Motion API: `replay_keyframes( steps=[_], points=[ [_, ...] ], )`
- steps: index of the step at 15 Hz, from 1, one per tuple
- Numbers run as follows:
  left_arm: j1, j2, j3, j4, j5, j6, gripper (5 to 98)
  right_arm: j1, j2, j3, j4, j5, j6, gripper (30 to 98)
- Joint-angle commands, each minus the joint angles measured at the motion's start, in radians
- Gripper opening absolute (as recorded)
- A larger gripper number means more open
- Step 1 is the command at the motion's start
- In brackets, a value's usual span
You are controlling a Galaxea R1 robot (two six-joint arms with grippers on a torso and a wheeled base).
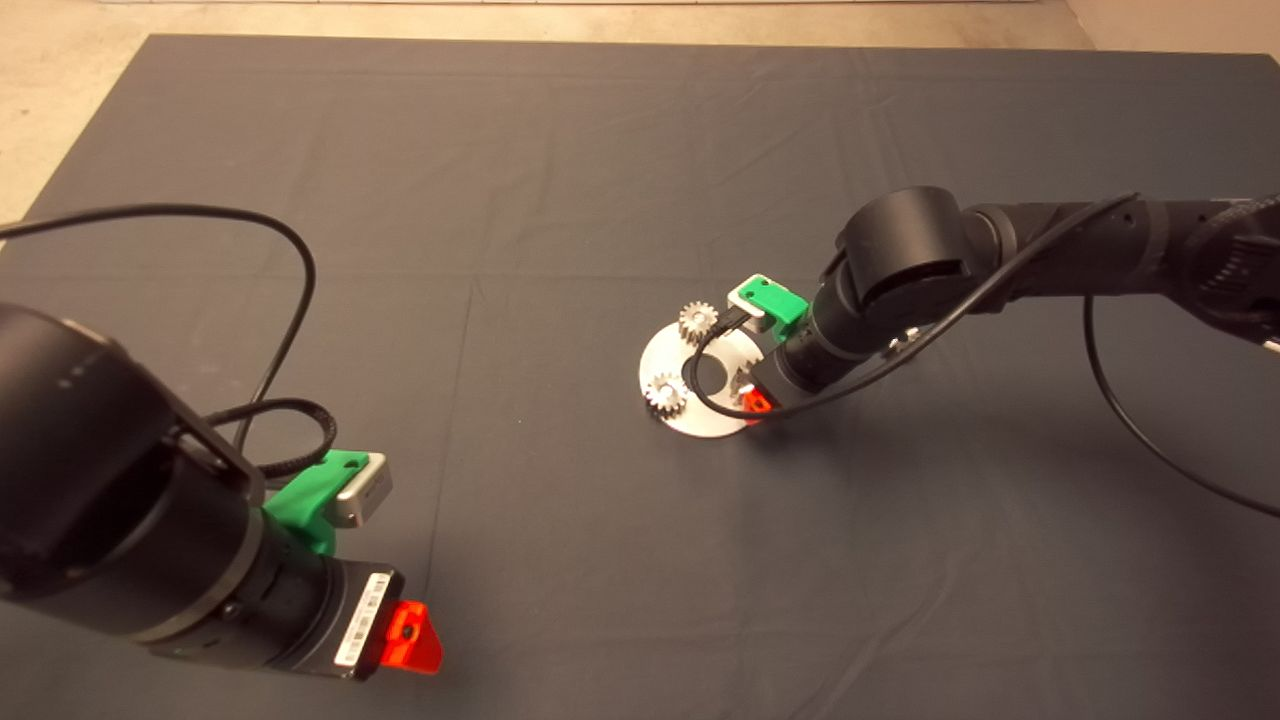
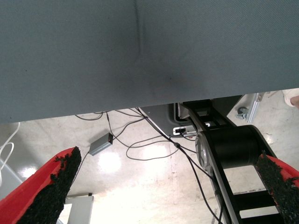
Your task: Remove an incorrectly installed larger gear and replace it with the correct smaller gear
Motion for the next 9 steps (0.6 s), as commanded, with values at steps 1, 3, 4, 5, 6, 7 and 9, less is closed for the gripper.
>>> replay_keyframes(
  steps=[1, 3, 4, 5, 6, 7, 9],
  points=[
    [-0.009, -0.005, 0.012, -0.008, 0.003, -0.001, 97.6, 0.015, 0.008, -0.021, -0.029, -0.048, -0.004, 90.0],
    [-0.009, -0.005, 0.012, -0.008, 0.003, -0.001, 97.6, 0.015, 0.009, -0.03, -0.029, -0.034, -0.003, 90.0],
    [-0.009, -0.005, 0.012, -0.008, 0.003, -0.001, 97.6, 0.015, 0.009, -0.033, -0.029, -0.034, -0.004, 90.0],
    [-0.009, -0.005, 0.012, -0.008, 0.003, -0.001, 97.6, 0.015, 0.008, -0.033, -0.029, -0.034, -0.005, 88.8],
    [-0.009, -0.005, 0.012, -0.008, 0.003, -0.001, 97.6, 0.015, 0.008, -0.033, -0.029, -0.034, -0.003, 85.5],
    [-0.009, -0.005, 0.012, -0.008, 0.003, -0.001, 97.6, 0.015, 0.008, -0.033, -0.029, -0.034, -0.003, 84.9],
    [-0.009, -0.003, 0.012, -0.008, 0.003, -0.001, 97.5, 0.015, 0.009, -0.033, -0.029, -0.033, -0.002, 83.9]
  ],
)
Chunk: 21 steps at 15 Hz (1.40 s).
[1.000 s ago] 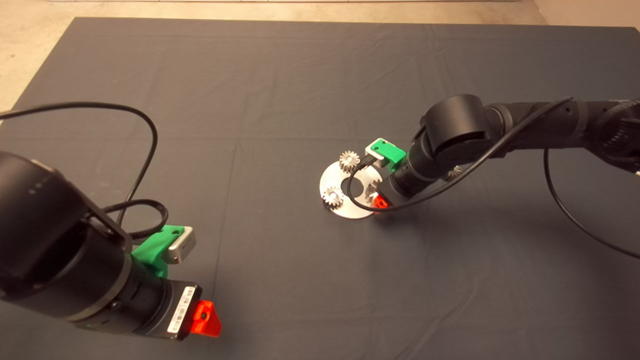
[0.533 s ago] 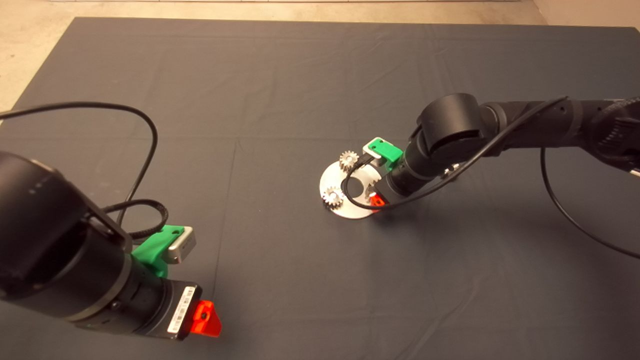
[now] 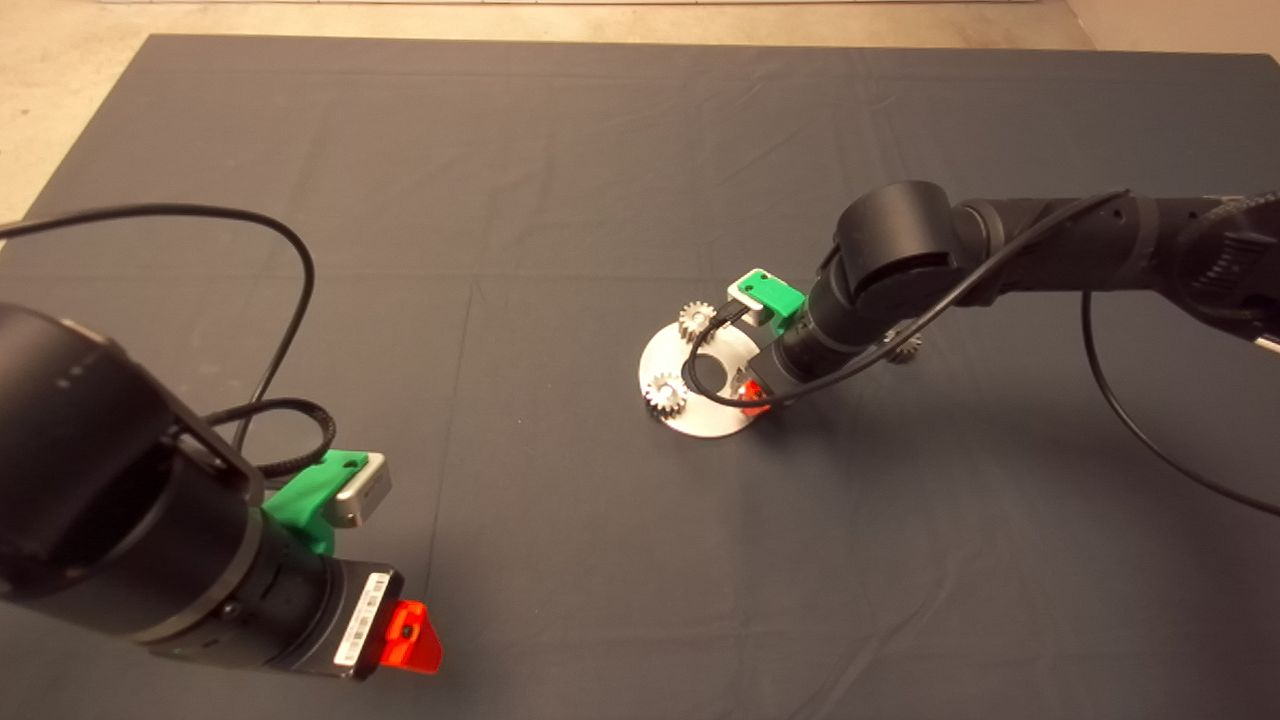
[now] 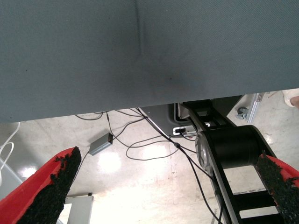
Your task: Remove an incorrectly installed larger gear and replace it with the correct smaller gear
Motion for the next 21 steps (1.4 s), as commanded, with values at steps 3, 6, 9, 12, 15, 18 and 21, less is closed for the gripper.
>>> replay_keyframes(
  steps=[3, 6, 9, 12, 15, 18, 21],
  points=[
    [-0.009, -0.001, 0.012, -0.008, 0.003, -0.001, 97.6, 0.015, 0.006, -0.002, -0.029, -0.033, -0.002, 80.2],
    [-0.009, 0.0, 0.012, -0.008, 0.003, -0.001, 97.5, 0.015, 0.005, -0.002, -0.029, -0.002, 0.0, 80.2],
    [-0.009, 0.0, 0.012, -0.008, 0.003, -0.001, 97.6, 0.015, 0.006, -0.003, -0.029, 0.058, -0.002, 80.2],
    [-0.009, -0.001, 0.012, -0.008, 0.003, -0.001, 97.6, 0.015, 0.006, -0.004, -0.029, 0.059, 0.0, 80.2],
    [-0.009, -0.001, 0.012, -0.008, 0.003, -0.001, 97.6, 0.015, 0.005, -0.004, -0.029, 0.059, 0.0, 80.2],
    [-0.009, -0.001, 0.012, -0.008, 0.003, -0.001, 97.5, 0.015, 0.006, -0.004, -0.029, 0.059, 0.0, 77.3],
    [-0.009, -0.001, 0.012, -0.008, 0.003, -0.001, 97.6, 0.012, 0.005, -0.004, -0.029, 0.059, 0.0, 75.2]
  ],
)
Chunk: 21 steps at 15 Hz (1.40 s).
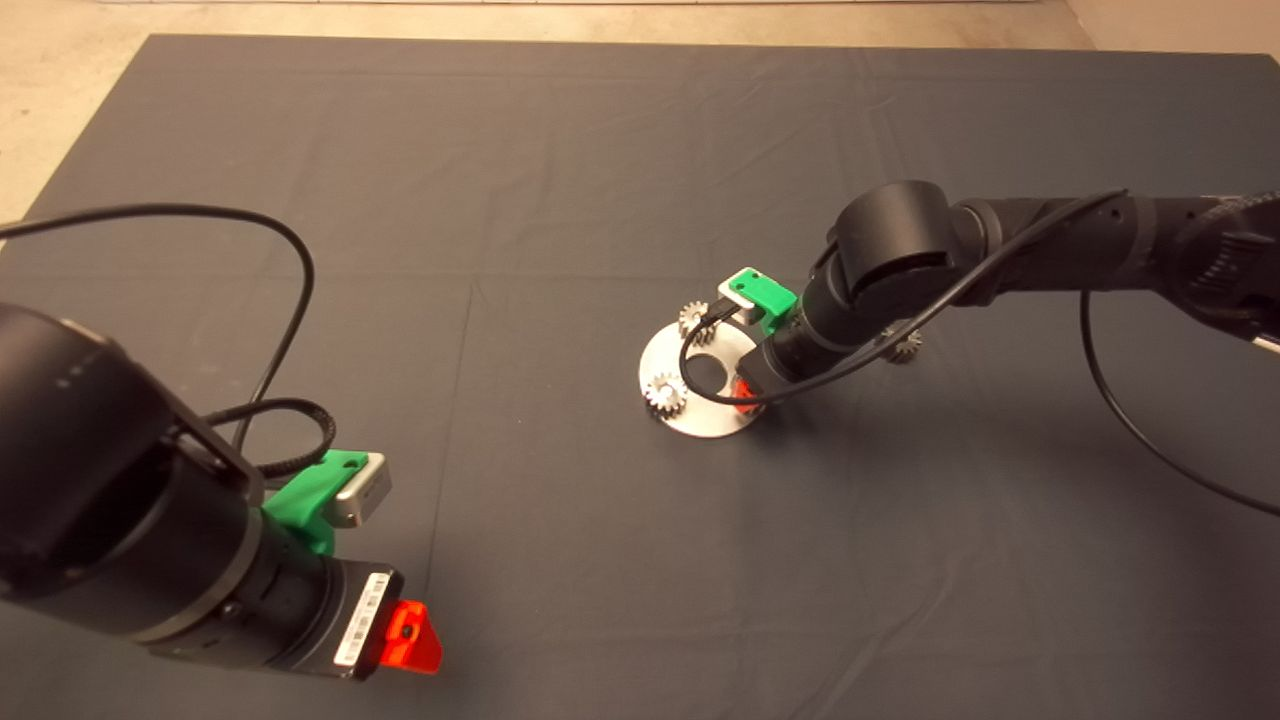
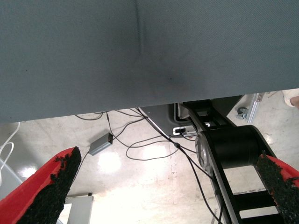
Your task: Remove an incorrectly installed larger gear and replace it with the correct smaller gear
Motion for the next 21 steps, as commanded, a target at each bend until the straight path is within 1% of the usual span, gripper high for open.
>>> replay_keyframes(
  steps=[1, 2, 3, 5, 6, 9, 10, 11, 13, 16, 18, 19, 21],
  points=[
    [-0.009, -0.002, 0.013, -0.008, 0.003, -0.001, 97.6, 0.007, 0.002, -0.002, -0.029, 0.001, 0.0, 75.2],
    [-0.009, -0.002, 0.012, -0.008, 0.003, -0.002, 97.5, 0.005, 0.003, -0.008, -0.029, 0.003, 0.0, 75.2],
    [-0.009, -0.002, 0.013, -0.008, 0.003, -0.003, 97.6, 0.004, 0.004, -0.013, -0.029, 0.014, 0.0, 75.2],
    [-0.009, -0.003, 0.013, -0.008, 0.003, -0.003, 97.6, 0.002, 0.004, -0.016, -0.029, 0.065, 0.0, 75.2],
    [-0.009, -0.003, 0.013, -0.008, 0.003, -0.003, 97.6, 0.002, 0.004, -0.018, -0.029, 0.069, 0.0, 75.2],
    [-0.009, -0.003, 0.013, -0.008, 0.003, -0.003, 97.6, 0.002, 0.007, -0.024, -0.029, 0.069, -0.002, 75.2],
    [-0.009, -0.003, 0.013, -0.008, 0.003, -0.003, 97.6, 0.002, 0.007, -0.022, -0.029, 0.069, -0.002, 73.8],
    [-0.009, -0.003, 0.013, -0.008, 0.003, -0.003, 97.6, 0.002, 0.007, -0.022, -0.029, 0.069, -0.002, 70.5],
    [-0.009, -0.003, 0.013, -0.008, 0.003, -0.003, 97.6, 0.002, 0.007, -0.022, -0.029, 0.069, -0.003, 70.5],
    [-0.009, -0.003, 0.013, -0.008, 0.003, -0.003, 97.6, 0.002, 0.011, -0.022, -0.029, 0.069, -0.003, 65.2],
    [-0.009, -0.003, 0.013, -0.008, 0.003, -0.003, 97.6, 0.002, 0.012, -0.022, -0.028, 0.069, -0.003, 64.9],
    [-0.009, -0.003, 0.013, -0.008, 0.003, -0.003, 97.6, 0.002, 0.011, -0.021, -0.029, 0.067, -0.003, 61.3],
    [-0.009, -0.003, 0.013, -0.008, 0.003, -0.003, 97.6, 0.002, 0.011, -0.022, -0.029, 0.068, -0.003, 60.6]
  ],
)
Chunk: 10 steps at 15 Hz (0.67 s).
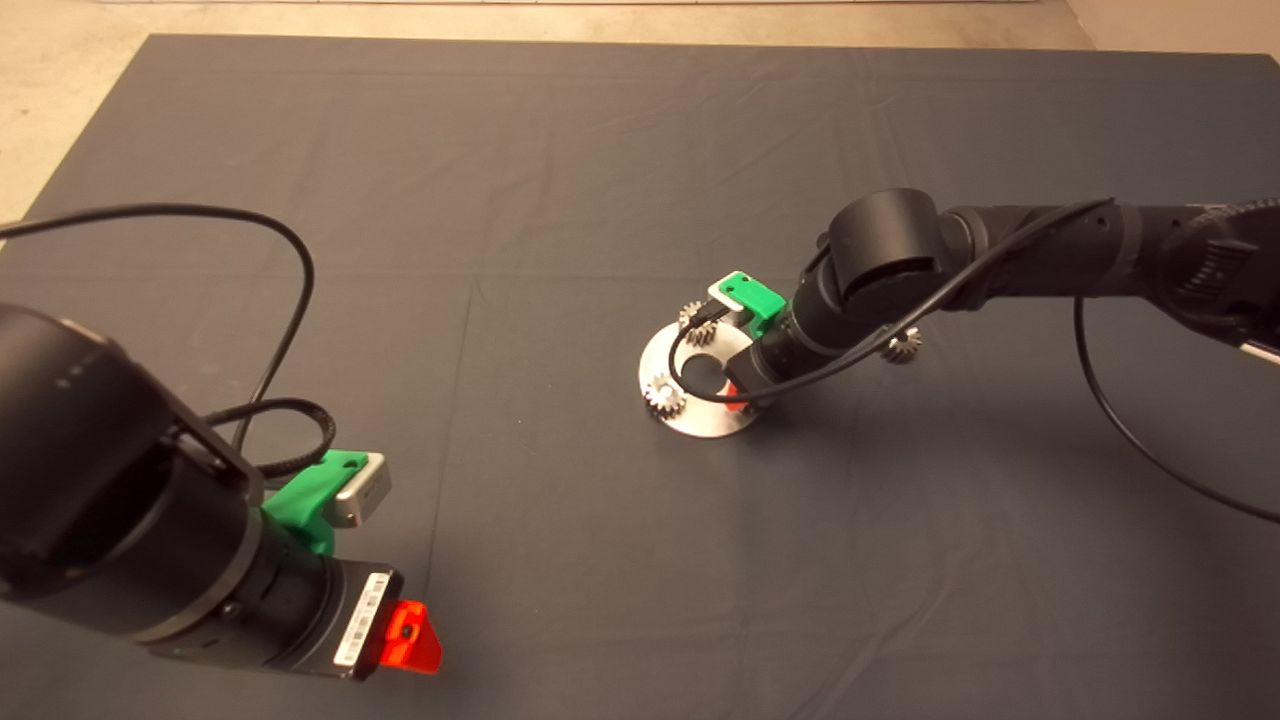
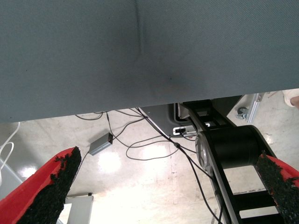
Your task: Remove an incorrectly installed larger gear and replace it with the correct smaller gear
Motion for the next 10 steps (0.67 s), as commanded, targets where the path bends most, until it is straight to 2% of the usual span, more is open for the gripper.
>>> replay_keyframes(
  steps=[1, 3, 10],
  points=[
    [-0.009, -0.003, 0.013, -0.008, 0.003, -0.002, 97.6, 0.019, 0.003, 0.003, -0.025, 0.006, -0.003, 60.6],
    [-0.009, -0.001, 0.013, -0.008, 0.003, -0.002, 97.5, 0.019, 0.003, 0.004, -0.025, 0.006, -0.003, 56.5],
    [-0.009, -0.003, 0.013, -0.007, 0.003, -0.002, 97.6, 0.019, 0.003, 0.006, -0.025, 0.0, -0.003, 53.0]
  ],
)
